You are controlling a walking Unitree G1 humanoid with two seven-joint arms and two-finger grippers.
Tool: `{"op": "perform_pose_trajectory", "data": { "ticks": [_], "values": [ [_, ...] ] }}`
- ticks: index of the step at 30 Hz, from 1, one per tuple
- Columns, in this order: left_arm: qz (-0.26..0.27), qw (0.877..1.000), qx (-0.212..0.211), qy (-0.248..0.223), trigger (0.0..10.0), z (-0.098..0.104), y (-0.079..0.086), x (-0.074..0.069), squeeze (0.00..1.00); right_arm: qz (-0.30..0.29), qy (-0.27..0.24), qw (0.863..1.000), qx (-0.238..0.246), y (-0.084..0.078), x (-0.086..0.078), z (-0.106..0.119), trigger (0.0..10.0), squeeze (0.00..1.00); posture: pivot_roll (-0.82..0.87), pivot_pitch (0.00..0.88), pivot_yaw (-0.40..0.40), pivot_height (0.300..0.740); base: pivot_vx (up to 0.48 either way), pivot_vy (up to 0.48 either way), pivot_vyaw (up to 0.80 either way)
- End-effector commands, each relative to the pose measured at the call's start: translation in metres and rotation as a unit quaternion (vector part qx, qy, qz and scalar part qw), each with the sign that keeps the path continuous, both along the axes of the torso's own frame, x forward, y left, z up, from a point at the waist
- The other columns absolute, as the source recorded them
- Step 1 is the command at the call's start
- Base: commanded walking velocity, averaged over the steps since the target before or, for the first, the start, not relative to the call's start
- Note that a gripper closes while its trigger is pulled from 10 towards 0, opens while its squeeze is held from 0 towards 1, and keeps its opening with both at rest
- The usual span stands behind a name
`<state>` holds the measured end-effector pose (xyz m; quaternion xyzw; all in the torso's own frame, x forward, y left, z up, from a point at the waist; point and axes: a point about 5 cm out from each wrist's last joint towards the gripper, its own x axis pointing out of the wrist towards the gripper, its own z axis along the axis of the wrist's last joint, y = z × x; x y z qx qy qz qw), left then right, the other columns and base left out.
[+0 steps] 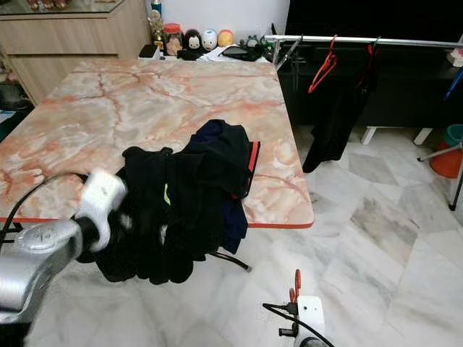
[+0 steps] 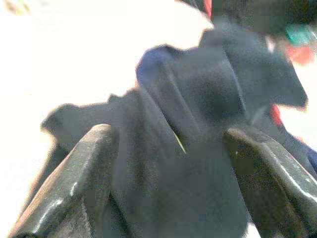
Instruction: Hang hanger
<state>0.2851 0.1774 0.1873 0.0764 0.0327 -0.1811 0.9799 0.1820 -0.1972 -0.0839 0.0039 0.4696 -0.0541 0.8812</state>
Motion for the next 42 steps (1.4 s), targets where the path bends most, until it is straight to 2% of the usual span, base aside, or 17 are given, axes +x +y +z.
{"op": "perform_pose_trajectory", "data": {
  "ticks": [1, 6, 7, 8, 9, 11, 13, 14, 23, 30, 42],
  "values": [
    [0.047, 0.998, -0.002, -0.034, 10.0, -0.004, 0.01, -0.005, 0.0, -0.006, 0.001, 1.0, -0.001, -0.002, -0.002, 0.0, 10.0, 0.0, 0.18, 0.0, -0.036, 0.74, 0.0, 0.0, 0.0],
    [0.079, 0.995, -0.027, -0.046, 10.0, -0.011, 0.011, -0.016, 0.0, -0.008, 0.0, 1.0, 0.0, -0.003, -0.002, 0.0, 10.0, 0.0, 0.18, 0.0, -0.036, 0.74, 0.0, 0.0, 0.0],
    [0.104, 0.99, -0.082, -0.051, 10.0, -0.019, 0.007, -0.026, 0.0, -0.01, 0.0, 1.0, -0.001, -0.004, -0.003, -0.001, 10.0, 0.0, 0.18, 0.0, -0.042, 0.74, 0.0, 0.0, 0.0],
    [0.114, 0.986, -0.105, -0.055, 10.0, -0.022, 0.004, -0.032, 0.0, -0.01, 0.001, 1.0, -0.001, -0.004, -0.003, -0.001, 10.0, 0.0, 0.18, 0.0, -0.045, 0.74, 0.0, 0.0, 0.0],
    [0.114, 0.986, -0.105, -0.055, 10.0, -0.022, 0.004, -0.032, 0.0, -0.01, 0.001, 1.0, -0.001, -0.004, -0.003, -0.001, 10.0, 0.0, 0.18, 0.0, -0.045, 0.74, 0.0, 0.0, 0.0],
    [0.144, 0.979, -0.128, -0.073, 10.0, -0.031, -0.003, -0.039, 0.0, -0.008, 0.001, 1.0, -0.002, -0.005, -0.003, -0.001, 10.0, 0.0, 0.19, 0.0, -0.052, 0.74, 0.0, 0.0, 0.0],
    [0.153, 0.978, -0.114, -0.081, 10.0, -0.036, -0.005, -0.04, 0.0, -0.008, 0.001, 1.0, -0.002, -0.005, -0.003, -0.001, 10.0, 0.0, 0.19, 0.0, -0.053, 0.74, 0.0, 0.0, 0.0],
    [0.167, 0.978, -0.094, -0.083, 10.0, -0.043, -0.006, -0.039, 0.0, -0.007, 0.001, 1.0, -0.002, -0.005, -0.003, 0.0, 10.0, 0.0, 0.18, 0.0, -0.053, 0.74, 0.0, 0.0, 0.0],
    [0.178, 0.976, -0.08, -0.099, 10.0, -0.045, -0.003, -0.033, 0.0, -0.015, -0.004, 1.0, 0.0, -0.004, -0.003, -0.001, 10.0, 0.0, 0.17, 0.0, -0.041, 0.74, 0.0, 0.0, 0.0],
    [0.184, 0.973, -0.072, -0.118, 10.0, -0.043, -0.002, -0.031, 0.0, -0.016, -0.005, 1.0, 0.001, -0.004, -0.004, -0.001, 10.0, 0.0, 0.17, 0.0, -0.043, 0.74, 0.0, -0.445, 0.0],
    [0.173, 0.976, -0.074, -0.107, 10.0, -0.05, -0.005, -0.029, 0.0, -0.021, -0.008, 1.0, 0.002, -0.002, -0.004, -0.001, 10.0, 0.0, 0.16, 0.0, -0.04, 0.74, 0.0, -0.472, 0.0]
  ]
}}
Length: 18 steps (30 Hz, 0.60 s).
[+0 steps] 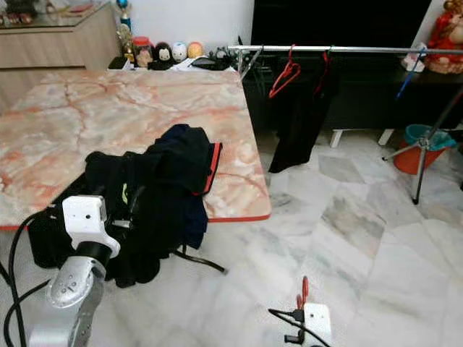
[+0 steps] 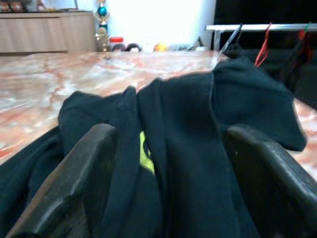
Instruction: Hang hanger
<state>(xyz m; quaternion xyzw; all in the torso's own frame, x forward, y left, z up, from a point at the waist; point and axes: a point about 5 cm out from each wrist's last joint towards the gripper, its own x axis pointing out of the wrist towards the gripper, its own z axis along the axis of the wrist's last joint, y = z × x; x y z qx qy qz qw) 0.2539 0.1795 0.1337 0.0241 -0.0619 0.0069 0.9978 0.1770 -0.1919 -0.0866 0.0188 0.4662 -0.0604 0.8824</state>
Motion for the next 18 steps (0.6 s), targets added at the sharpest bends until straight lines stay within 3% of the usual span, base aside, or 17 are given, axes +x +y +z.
{"op": "perform_pose_trajectory", "data": {
  "ticks": [1, 18],
  "values": [
    [-0.009, 1.0, -0.007, -0.011, 10.0, 0.0037, -0.0076, 0.002, 0.0, -0.008, -0.003, 1.0, -0.008, -0.0072, 0.0004, 0.0013, 10.0, 0.0, 0.16, 0.0, -0.04, 0.74, 0.0, -0.472, 0.0],
    [-0.02, 1.0, -0.007, -0.003, 10.0, -0.0024, -0.0109, 0.0038, 0.0, -0.017, 0.0, 1.0, -0.012, -0.0078, -0.0032, -0.0002, 10.0, 0.0, 0.14, 0.0, -0.038, 0.74, 0.0, -0.471, 0.0]
  ]
}}
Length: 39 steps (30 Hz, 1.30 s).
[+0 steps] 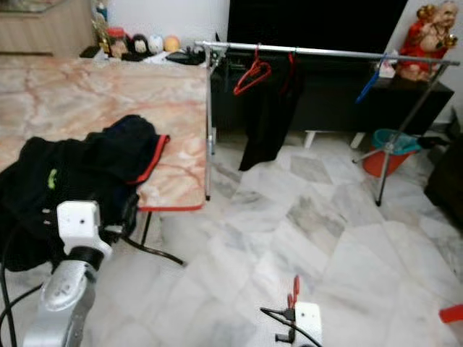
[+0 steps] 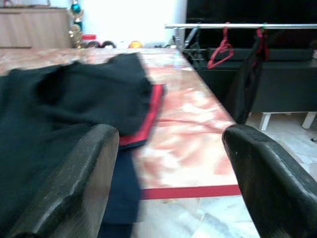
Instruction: Hang hanger
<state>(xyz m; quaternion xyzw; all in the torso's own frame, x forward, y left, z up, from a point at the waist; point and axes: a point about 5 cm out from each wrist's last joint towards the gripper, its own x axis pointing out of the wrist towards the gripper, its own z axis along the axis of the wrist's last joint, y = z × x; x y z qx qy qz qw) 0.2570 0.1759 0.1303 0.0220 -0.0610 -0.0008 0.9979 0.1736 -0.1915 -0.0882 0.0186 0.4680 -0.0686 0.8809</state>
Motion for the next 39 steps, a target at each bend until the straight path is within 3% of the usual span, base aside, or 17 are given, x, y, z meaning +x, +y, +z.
{"op": "perform_pose_trajectory", "data": {
  "ticks": [1, 22, 34, 38, 39],
  "values": [
    [-0.013, 1.0, -0.005, -0.005, 10.0, 0.001, -0.008, 0.002, 0.0, -0.011, -0.002, 1.0, -0.008, -0.008, 0.0, 0.001, 10.0, 0.0, 0.14, 0.0, -0.036, 0.74, 0.0, -0.469, 0.0],
    [-0.02, 1.0, -0.01, -0.003, 10.0, 0.0, -0.014, 0.011, 0.0, -0.044, -0.031, 0.999, -0.008, -0.01, 0.009, 0.006, 10.0, 0.0, 0.11, 0.0, -0.029, 0.74, 0.0, -0.469, 0.0],
    [-0.053, 0.998, -0.012, 0.016, 10.0, -0.006, -0.022, 0.018, 0.0, -0.056, -0.067, 0.996, -0.005, -0.011, 0.017, 0.012, 10.0, 0.0, 0.08, 0.0, -0.02, 0.74, 0.0, -0.041, 0.0],
    [-0.078, 0.997, 0.0, 0.021, 10.0, -0.007, -0.027, 0.018, 0.0, -0.031, -0.141, 0.989, -0.018, -0.014, 0.061, 0.039, 10.0, 0.0, 0.07, 0.0, -0.007, 0.74, 0.0, 0.0, 0.0],
    [-0.083, 0.996, 0.002, 0.022, 10.0, -0.007, -0.029, 0.017, 0.0, -0.029, -0.151, 0.988, -0.021, -0.015, 0.065, 0.043, 10.0, 0.0, 0.07, 0.0, -0.006, 0.74, 0.0, 0.0, 0.0]
  ]
}}
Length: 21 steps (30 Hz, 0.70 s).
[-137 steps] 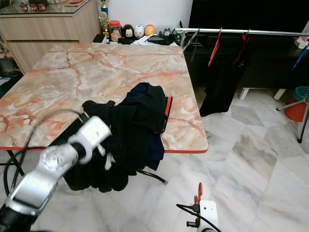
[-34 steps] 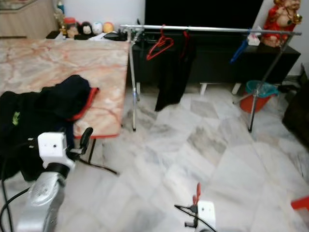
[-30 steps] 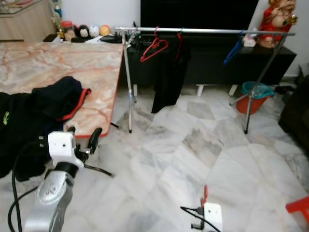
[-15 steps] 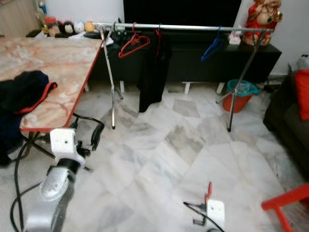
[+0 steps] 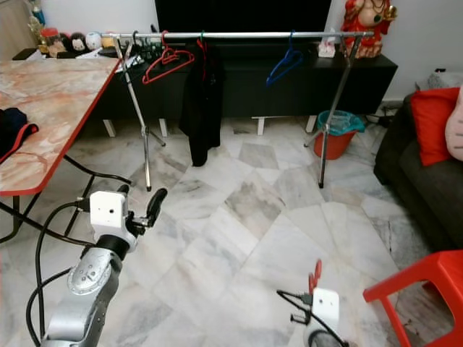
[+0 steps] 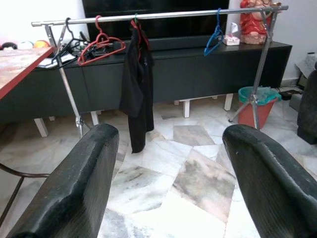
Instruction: Hang hanger
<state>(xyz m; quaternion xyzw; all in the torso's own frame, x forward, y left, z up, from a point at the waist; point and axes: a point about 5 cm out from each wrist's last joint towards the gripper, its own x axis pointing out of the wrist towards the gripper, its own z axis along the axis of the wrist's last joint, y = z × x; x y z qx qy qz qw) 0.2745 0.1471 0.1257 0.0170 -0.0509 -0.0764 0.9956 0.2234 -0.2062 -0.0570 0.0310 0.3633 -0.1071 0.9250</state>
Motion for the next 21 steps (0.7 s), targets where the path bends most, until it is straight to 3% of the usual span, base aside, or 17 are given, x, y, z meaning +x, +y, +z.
{"op": "perform_pose_trajectory", "data": {
  "ticks": [1, 5, 9, 12, 14, 15, 17, 18, 19, 20, 21],
  "values": [
    [-0.011, 1.0, 0.005, 0.011, 10.0, -0.003, -0.001, 0.0, 0.0, 0.01, -0.04, 0.999, -0.01, -0.001, 0.016, 0.013, 10.0, 0.0, 0.07, 0.0, -0.007, 0.74, 0.0, 0.0, 0.0],
    [-0.036, 0.999, 0.014, 0.021, 10.0, -0.007, -0.007, -0.002, 0.0, 0.024, -0.057, 0.998, -0.021, -0.005, 0.024, 0.02, 10.0, 0.0, 0.07, 0.0, -0.012, 0.74, 0.0, 0.0, 0.0],
    [-0.089, 0.995, 0.035, 0.034, 10.0, -0.01, -0.016, -0.007, 0.0, 0.089, -0.088, 0.992, -0.031, -0.008, 0.037, 0.033, 10.0, 0.0, 0.08, 0.0, -0.022, 0.74, 0.0, 0.0, 0.0],
    [-0.154, 0.984, 0.069, 0.049, 10.0, -0.015, -0.024, -0.011, 0.0, 0.175, -0.105, 0.977, -0.066, -0.007, 0.053, 0.048, 10.0, 0.0, 0.08, 0.0, -0.038, 0.74, 0.0, 0.0, 0.0],
    [-0.215, 0.97, 0.095, 0.068, 10.0, -0.021, -0.028, -0.017, 0.0, 0.25, -0.114, 0.958, -0.085, -0.007, 0.068, 0.063, 10.0, 0.0, 0.08, 0.0, -0.049, 0.74, 0.0, 0.0, 0.0],
    [-0.215, 0.97, 0.095, 0.068, 10.0, -0.021, -0.028, -0.017, 0.0, 0.25, -0.114, 0.958, -0.085, -0.007, 0.068, 0.063, 10.0, 0.0, 0.08, 0.0, -0.049, 0.74, 0.0, 0.0, 0.0],
    [-0.254, 0.958, 0.103, 0.082, 10.0, -0.023, -0.029, -0.022, 0.0, 0.334, -0.113, 0.933, -0.065, 0.003, 0.076, 0.072, 10.0, 0.0, 0.08, 0.0, -0.053, 0.74, 0.0, 0.0, 0.0],
    [-0.254, 0.958, 0.103, 0.082, 10.0, -0.023, -0.029, -0.022, 0.0, 0.334, -0.113, 0.933, -0.065, 0.003, 0.076, 0.072, 10.0, 0.0, 0.08, 0.0, -0.053, 0.74, 0.0, 0.0, 0.0],
    [-0.262, 0.955, 0.105, 0.086, 10.0, -0.024, -0.029, -0.023, 0.0, 0.365, -0.109, 0.922, -0.067, 0.007, 0.077, 0.073, 10.0, 0.0, 0.09, 0.0, -0.057, 0.74, 0.0, 0.0, 0.0],
    [-0.294, 0.943, 0.116, 0.101, 10.0, -0.027, -0.029, -0.026, 0.0, 0.445, -0.097, 0.888, -0.061, 0.018, 0.077, 0.077, 10.0, 0.0, 0.09, 0.0, -0.061, 0.74, 0.0, 0.0, 0.0],
    [-0.302, 0.94, 0.118, 0.106, 10.0, -0.028, -0.029, -0.027, 0.0, 0.465, -0.093, 0.878, -0.058, 0.021, 0.077, 0.077, 10.0, 0.0, 0.09, 0.0, -0.061, 0.74, 0.0, 0.0, 0.0]
  ]
}}
